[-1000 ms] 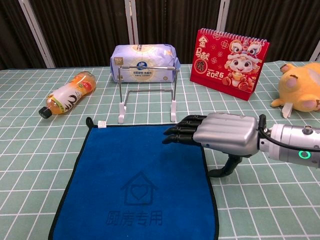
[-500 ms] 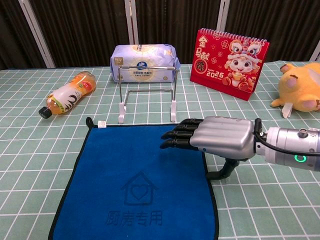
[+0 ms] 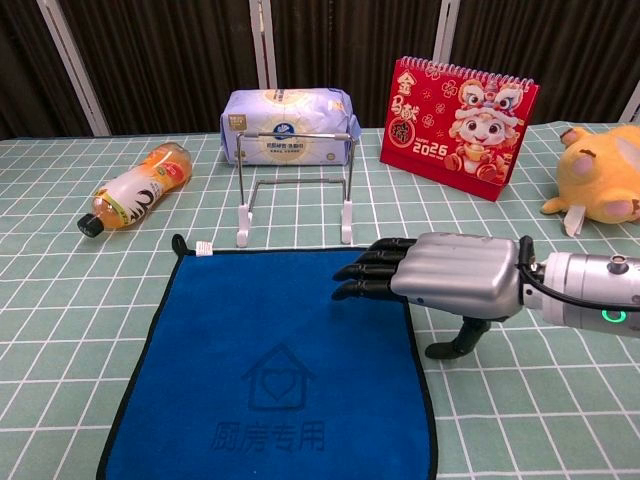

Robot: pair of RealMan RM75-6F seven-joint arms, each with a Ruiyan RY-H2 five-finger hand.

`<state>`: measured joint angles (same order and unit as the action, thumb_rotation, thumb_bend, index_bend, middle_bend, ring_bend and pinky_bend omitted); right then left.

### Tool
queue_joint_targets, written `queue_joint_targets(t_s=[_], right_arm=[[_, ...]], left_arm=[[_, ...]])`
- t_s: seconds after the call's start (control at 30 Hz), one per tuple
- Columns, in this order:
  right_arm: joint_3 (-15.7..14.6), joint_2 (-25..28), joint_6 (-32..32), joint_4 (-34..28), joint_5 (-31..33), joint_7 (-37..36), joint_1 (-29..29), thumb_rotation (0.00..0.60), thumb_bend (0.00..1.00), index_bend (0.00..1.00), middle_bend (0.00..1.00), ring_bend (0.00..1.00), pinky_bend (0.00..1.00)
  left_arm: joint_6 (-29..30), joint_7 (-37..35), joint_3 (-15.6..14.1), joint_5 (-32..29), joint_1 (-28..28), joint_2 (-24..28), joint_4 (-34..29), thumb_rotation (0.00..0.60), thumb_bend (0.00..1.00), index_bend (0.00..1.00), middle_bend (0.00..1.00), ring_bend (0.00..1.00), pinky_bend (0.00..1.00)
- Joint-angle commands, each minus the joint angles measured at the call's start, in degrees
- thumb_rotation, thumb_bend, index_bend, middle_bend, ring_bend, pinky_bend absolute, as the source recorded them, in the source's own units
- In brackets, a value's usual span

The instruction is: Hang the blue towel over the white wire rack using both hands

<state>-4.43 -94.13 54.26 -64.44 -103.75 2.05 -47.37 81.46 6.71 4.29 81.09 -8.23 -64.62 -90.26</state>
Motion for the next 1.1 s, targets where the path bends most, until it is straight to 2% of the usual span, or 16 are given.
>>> queue_joint_targets(t_s=[0.03, 0.4, 0.6, 0.67, 0.83, 0.93, 1.03, 1.1], right_arm=[[-0.04, -0.16, 0.10, 0.08, 0.28, -0.01, -0.10, 0.600, 0.30, 0.06, 0.02, 0.00, 0.00], [0.79, -3.08, 0.80, 2.32, 2.13, -3.10, -0.55, 0.600, 0.31, 0.09, 0.03, 0.00, 0.00], [0.89, -3.79, 1.13, 2.38, 2.27, -3.53, -1.00, 0.600, 0.36, 0.13, 0.05, 0.00, 0.00], [0.94, -4.08, 1.40, 2.44, 2.37, -3.72, -1.08, 0.600, 0.39, 0.16, 0.05, 0.00, 0.00], [0.89, -4.50, 2.24, 2.66, 2.58, -4.78, -1.00, 0.600, 0.51, 0.39, 0.07, 0.00, 0.00], [0.69, -4.71, 3.08, 2.95, 2.55, -6.34, -0.85, 0.600, 0.55, 0.50, 0.07, 0.00, 0.02], [0.51, -4.98, 3.54, 3.25, 2.77, -8.34, -0.75, 0.600, 0.55, 0.53, 0.08, 0.00, 0.02], [0.50, -5.09, 3.58, 3.30, 3.03, -9.15, -0.71, 0.600, 0.56, 0.55, 0.08, 0.00, 0.02]], left_arm=[[-0.05, 0.05, -0.01, -0.05, -0.01, -0.01, -0.01, 0.600, 0.00, 0.00, 0.00, 0.00, 0.00], [-0.33, 0.17, 0.00, -0.40, -0.12, -0.12, 0.17, 0.600, 0.00, 0.00, 0.00, 0.00, 0.00], [-0.42, 0.24, -0.04, -0.41, -0.18, -0.19, 0.18, 0.600, 0.00, 0.00, 0.00, 0.00, 0.00], [-0.24, 0.20, -0.03, -0.32, -0.13, -0.14, 0.16, 0.600, 0.00, 0.00, 0.00, 0.00, 0.00], [-0.63, 0.16, 0.00, -0.65, -0.25, -0.16, 0.33, 0.600, 0.00, 0.00, 0.00, 0.00, 0.00], [-1.23, -0.18, 0.00, -0.76, -0.51, -0.20, 0.40, 0.600, 0.00, 0.00, 0.00, 0.00, 0.00], [-2.48, -2.19, -0.26, 0.30, -1.34, -0.15, 0.57, 0.600, 0.00, 0.00, 0.00, 0.00, 0.00], [-2.97, -3.73, -0.38, 1.87, -2.17, -0.49, 1.51, 0.600, 0.08, 0.11, 0.00, 0.00, 0.00]])
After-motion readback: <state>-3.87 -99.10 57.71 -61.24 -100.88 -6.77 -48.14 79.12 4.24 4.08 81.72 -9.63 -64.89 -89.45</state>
